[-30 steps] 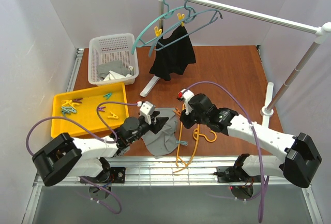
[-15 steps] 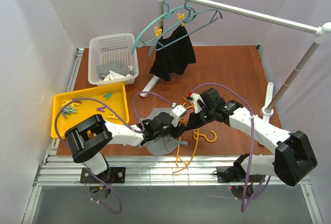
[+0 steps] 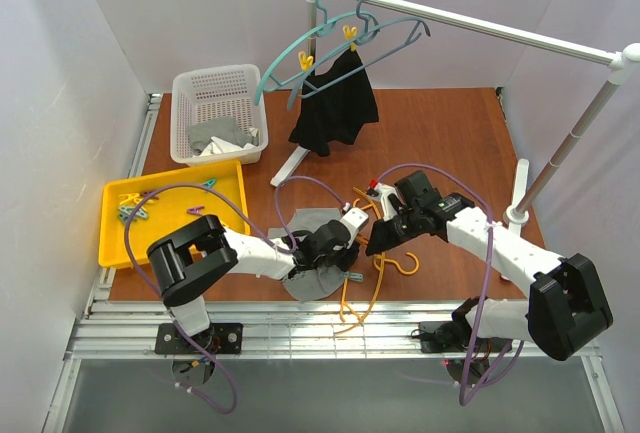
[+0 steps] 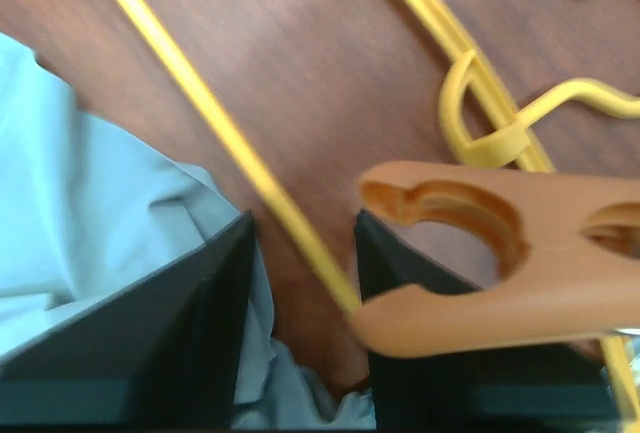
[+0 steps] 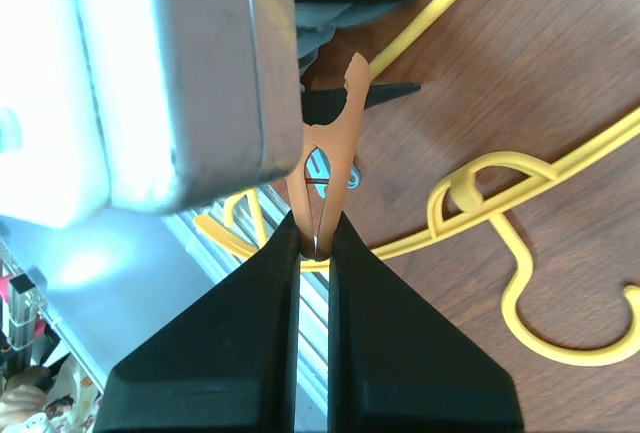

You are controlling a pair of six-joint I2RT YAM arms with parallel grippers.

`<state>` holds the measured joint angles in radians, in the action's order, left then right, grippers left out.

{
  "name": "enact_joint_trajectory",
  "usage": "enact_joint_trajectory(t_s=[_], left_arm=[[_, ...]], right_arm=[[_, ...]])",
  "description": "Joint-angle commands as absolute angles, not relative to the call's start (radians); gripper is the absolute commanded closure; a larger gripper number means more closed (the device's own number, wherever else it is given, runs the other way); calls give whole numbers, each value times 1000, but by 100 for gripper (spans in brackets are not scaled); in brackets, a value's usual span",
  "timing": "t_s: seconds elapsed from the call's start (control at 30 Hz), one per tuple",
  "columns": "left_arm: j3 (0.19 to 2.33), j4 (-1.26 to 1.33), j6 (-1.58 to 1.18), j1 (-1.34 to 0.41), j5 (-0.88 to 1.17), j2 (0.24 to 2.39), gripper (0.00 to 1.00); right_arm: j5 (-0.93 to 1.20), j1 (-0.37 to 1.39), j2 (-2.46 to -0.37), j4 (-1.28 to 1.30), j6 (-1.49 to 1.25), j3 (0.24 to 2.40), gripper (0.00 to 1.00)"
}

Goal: Clip the underwear to the hanger
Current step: Open the clamp, then clamp the hanger at the center of the board.

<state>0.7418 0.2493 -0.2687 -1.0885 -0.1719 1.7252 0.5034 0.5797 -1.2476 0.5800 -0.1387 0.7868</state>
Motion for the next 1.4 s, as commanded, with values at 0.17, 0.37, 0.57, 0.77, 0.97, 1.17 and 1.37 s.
enact_joint_trajectory(t_s=[0.17,0.37,0.57,0.77,0.97,1.17,1.37], left_arm=[[762,187,-308,-1117,-234,1776,94],[642,331,-344,-1149,-342,1675,99],[546,474,-371,-1175,-472,1549,100],[453,604,-413,-1187,-509,1451,100],[440,620,-431,-1198,-497,1433,100],[437,623,-433,-1210,-502,1424,100],[422,638,-430,-1227,-511,1399,100]], right_arm=[[544,561,-1241,588,-114,776,99],[597,545,-1278,588,-117,769,99],[646,522,-1281,557,-146,729,99],[676,488,-1243,503,-195,681,99],[695,486,-1209,399,-253,676,99],[678,486,-1170,298,-304,658,99],[672,486,-1198,250,-318,646,99]])
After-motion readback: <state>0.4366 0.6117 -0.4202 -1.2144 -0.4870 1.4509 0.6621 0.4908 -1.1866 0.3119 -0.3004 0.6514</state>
